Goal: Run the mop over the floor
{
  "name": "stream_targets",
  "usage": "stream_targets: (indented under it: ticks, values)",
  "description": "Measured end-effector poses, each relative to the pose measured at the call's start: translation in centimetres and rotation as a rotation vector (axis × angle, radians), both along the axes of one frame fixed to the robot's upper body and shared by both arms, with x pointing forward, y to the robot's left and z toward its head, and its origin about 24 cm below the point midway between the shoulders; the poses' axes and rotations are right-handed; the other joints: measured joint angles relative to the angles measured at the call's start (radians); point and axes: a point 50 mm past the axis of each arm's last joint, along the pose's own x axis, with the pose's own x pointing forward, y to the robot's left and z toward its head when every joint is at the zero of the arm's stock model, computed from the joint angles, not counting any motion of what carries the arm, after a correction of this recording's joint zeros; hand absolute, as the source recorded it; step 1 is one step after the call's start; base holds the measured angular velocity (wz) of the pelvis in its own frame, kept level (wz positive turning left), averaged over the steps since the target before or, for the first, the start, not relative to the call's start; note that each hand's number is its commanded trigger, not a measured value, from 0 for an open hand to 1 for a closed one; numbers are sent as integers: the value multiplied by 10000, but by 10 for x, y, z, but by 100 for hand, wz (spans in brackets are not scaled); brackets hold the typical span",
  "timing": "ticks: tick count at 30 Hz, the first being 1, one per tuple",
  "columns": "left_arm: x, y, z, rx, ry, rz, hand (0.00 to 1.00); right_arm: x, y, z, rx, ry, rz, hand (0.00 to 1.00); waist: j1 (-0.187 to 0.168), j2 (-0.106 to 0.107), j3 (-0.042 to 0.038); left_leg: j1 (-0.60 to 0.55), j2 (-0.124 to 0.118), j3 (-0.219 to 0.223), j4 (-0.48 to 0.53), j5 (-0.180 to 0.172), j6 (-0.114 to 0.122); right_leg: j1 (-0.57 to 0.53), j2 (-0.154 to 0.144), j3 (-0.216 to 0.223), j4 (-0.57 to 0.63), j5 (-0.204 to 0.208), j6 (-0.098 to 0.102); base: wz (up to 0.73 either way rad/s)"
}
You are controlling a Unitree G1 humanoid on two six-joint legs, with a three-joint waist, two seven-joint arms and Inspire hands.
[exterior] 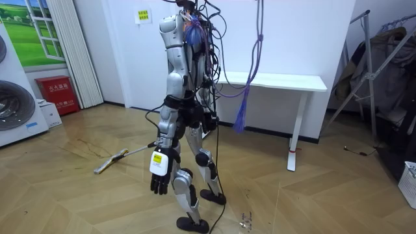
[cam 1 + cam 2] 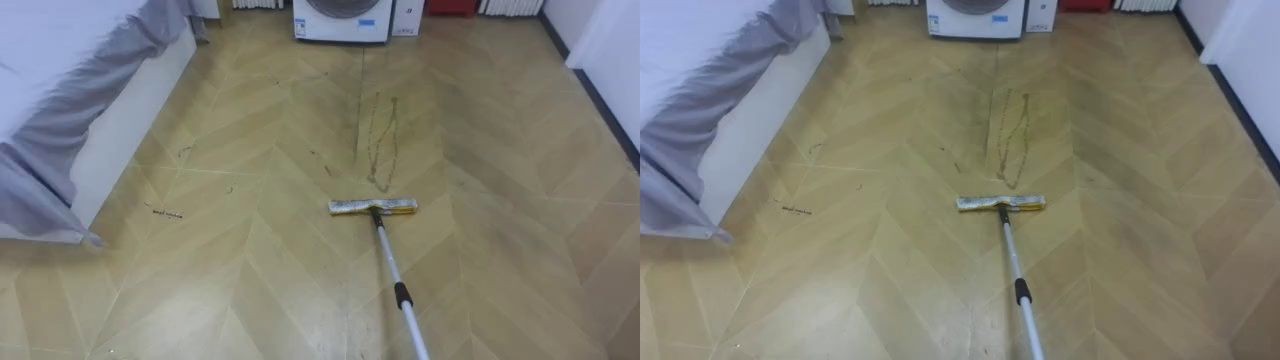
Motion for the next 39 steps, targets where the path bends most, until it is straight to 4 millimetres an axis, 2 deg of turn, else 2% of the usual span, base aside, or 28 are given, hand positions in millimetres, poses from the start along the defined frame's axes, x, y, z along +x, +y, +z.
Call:
stream_targets:
  ticks: [27,30,36,39]
  values:
    - [9,-1,-1,-286,-146,-59,0,8,-1,0,-32,-129,41,100,-2,9,-11,-495,1,5,137,0,0,-462,-11,-23,54,0,0,0]
    - [11,-2,-1,-317,-168,-167,0,15,-2,-1,-84,-288,97,100,-33,88,-21,-919,23,-4,281,0,1,-899,-14,-53,332,0,-1,2]
    - [27,-7,-3,-467,-350,-830,0,25,-8,0,-421,-528,193,100,-73,342,29,-1808,61,-81,829,-4,8,-1862,-69,-146,1120,-4,6,5]
    - [34,-7,-3,-470,-641,-916,0,33,-12,0,-597,-822,231,100,-23,473,71,-2572,135,-22,1438,-38,59,-2637,-87,-149,1699,-26,34,-4]
